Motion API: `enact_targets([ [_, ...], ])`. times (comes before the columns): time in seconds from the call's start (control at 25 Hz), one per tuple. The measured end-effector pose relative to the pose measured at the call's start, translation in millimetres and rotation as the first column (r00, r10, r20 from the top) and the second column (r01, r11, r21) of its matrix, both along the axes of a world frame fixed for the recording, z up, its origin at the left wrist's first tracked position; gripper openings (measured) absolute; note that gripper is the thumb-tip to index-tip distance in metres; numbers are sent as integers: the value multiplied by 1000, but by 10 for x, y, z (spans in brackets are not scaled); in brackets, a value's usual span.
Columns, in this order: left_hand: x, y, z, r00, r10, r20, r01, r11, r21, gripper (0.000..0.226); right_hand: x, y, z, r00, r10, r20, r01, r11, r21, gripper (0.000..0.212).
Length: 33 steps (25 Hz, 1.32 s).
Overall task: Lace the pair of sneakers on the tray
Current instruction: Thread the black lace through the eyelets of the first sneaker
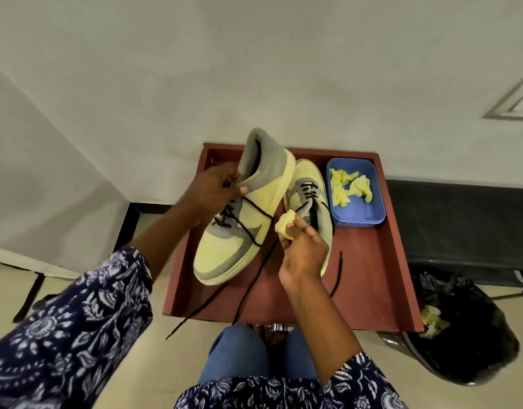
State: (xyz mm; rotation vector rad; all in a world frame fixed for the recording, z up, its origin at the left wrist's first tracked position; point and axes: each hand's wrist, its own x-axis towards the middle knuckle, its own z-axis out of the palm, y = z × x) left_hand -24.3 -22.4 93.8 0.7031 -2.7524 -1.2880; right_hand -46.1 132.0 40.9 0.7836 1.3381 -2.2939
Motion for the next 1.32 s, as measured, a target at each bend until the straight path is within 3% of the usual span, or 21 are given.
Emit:
enact_targets([
  [0.2,-314,-198,520,946,-317,64,322,908,-268,9,110,109,196,999,-6,47,10,997,-80,26],
  [0.28,-453,-272,620,878,-464,116,470,791,-391,9,200,108,162,998,36,51,-33,998,-60,27],
  [0.4,-580,-386,649,736,-655,171,609,530,-590,18,393,86,37,985,163,49,-160,986,-47,27],
  [0.48,-578,-448,616,623,-764,168,620,350,-702,26,528,70,-66,970,228,81,-225,973,-47,25],
  [0.56,-521,-469,574,563,-811,158,590,261,-764,30,642,56,-151,956,267,118,-265,964,-36,25],
  [0.72,-340,-463,331,529,-825,199,579,179,-796,21,773,24,-254,937,308,164,-317,948,31,26],
  [0.84,-193,-404,54,481,-834,271,614,101,-782,34,822,-25,-350,928,329,175,-348,933,91,30],
  [0.92,-104,-404,-180,462,-845,268,596,72,-800,23,865,-58,-395,911,353,211,-381,918,109,33],
  [1.0,-17,-375,-423,464,-853,239,617,117,-778,24,889,-75,-417,901,367,231,-394,915,87,32],
  [1.12,110,-305,-662,656,-732,185,555,301,-776,47,875,-89,-465,889,398,226,-429,897,104,30],
  [1.24,148,-75,-746,900,-424,-98,265,712,-651,37,887,-86,-527,866,449,219,-488,855,175,27],
  [1.28,158,47,-775,961,-217,-172,101,853,-512,30,904,-76,-547,862,455,224,-496,847,193,27],
  [1.32,179,188,-805,981,13,-194,-83,931,-354,28,920,-57,-551,862,453,228,-497,844,204,27],
])
